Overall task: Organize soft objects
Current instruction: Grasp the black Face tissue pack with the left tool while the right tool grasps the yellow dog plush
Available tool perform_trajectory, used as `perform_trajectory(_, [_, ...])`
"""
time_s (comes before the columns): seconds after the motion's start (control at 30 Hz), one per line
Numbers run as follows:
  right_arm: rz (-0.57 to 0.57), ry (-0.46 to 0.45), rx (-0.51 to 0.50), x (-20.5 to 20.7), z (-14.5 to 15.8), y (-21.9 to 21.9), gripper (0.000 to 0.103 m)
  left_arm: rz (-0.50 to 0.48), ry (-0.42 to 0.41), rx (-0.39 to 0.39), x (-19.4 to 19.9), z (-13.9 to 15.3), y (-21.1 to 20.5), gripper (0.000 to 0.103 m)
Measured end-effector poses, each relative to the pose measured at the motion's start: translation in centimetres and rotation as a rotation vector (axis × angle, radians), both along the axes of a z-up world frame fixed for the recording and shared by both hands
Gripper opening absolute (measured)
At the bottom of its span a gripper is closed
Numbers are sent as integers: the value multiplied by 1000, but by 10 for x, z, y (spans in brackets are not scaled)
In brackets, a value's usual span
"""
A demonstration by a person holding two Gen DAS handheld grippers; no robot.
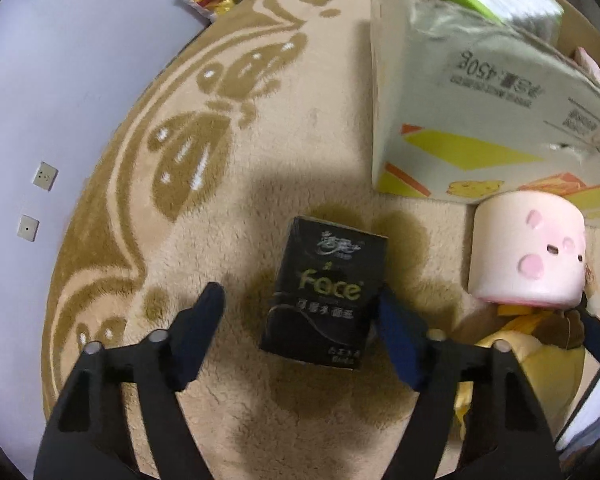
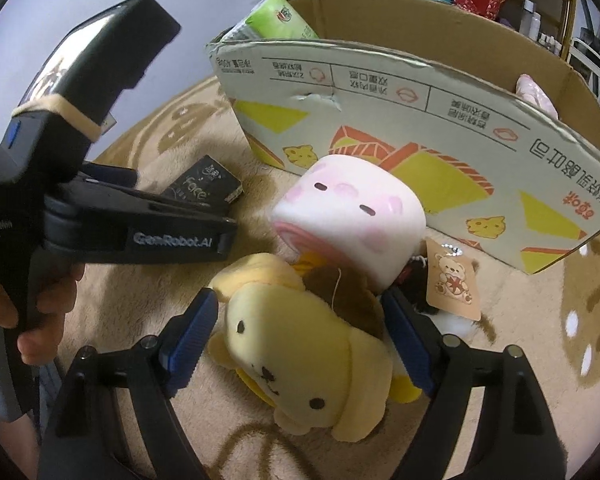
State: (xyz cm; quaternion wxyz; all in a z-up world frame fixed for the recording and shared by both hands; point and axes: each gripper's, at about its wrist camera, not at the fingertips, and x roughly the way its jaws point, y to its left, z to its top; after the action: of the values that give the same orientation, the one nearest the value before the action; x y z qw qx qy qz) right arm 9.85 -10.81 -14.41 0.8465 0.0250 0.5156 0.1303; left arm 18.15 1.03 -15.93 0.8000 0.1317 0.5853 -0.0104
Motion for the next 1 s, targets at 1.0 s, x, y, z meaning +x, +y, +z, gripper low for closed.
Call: perform_trajectory(1.0, [-81, -24, 47, -15, 19, -27, 59, 57, -179, -76, -32, 65, 23, 45])
